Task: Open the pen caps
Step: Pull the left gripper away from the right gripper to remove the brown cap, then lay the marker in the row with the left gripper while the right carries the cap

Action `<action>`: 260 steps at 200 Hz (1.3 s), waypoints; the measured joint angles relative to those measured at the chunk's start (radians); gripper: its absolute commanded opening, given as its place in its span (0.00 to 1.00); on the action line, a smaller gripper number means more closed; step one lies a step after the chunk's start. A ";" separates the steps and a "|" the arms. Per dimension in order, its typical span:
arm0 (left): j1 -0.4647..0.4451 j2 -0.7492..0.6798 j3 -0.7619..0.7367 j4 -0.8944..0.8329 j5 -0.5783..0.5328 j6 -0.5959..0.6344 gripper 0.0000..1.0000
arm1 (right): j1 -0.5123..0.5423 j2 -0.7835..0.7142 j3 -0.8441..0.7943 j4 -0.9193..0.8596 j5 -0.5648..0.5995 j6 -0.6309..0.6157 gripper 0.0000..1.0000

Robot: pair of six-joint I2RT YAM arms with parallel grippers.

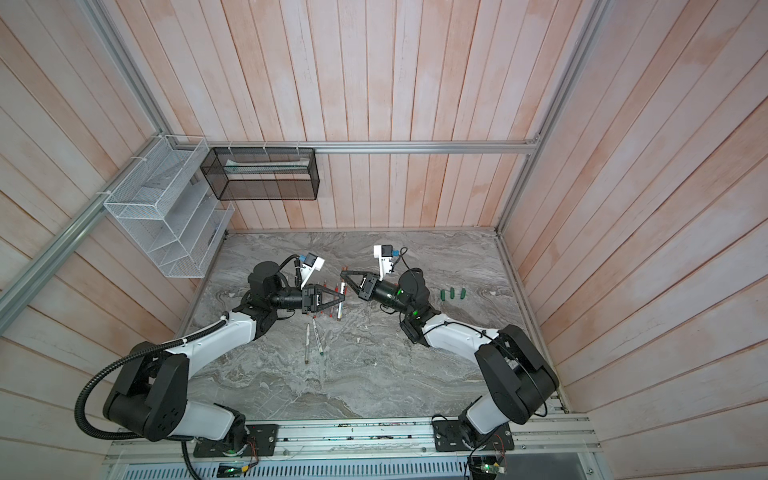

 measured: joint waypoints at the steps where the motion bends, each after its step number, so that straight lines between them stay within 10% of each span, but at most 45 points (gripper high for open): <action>1: -0.001 -0.001 -0.001 0.000 -0.003 0.002 0.00 | -0.002 0.000 0.002 -0.003 -0.004 0.000 0.00; 160: -0.058 -0.062 -0.120 -0.153 -0.027 0.153 0.00 | -0.186 -0.083 0.004 0.053 0.076 0.064 0.00; 260: 0.180 -0.219 0.022 -0.665 -0.414 0.403 0.00 | -0.199 -0.277 -0.005 -0.341 0.166 -0.145 0.00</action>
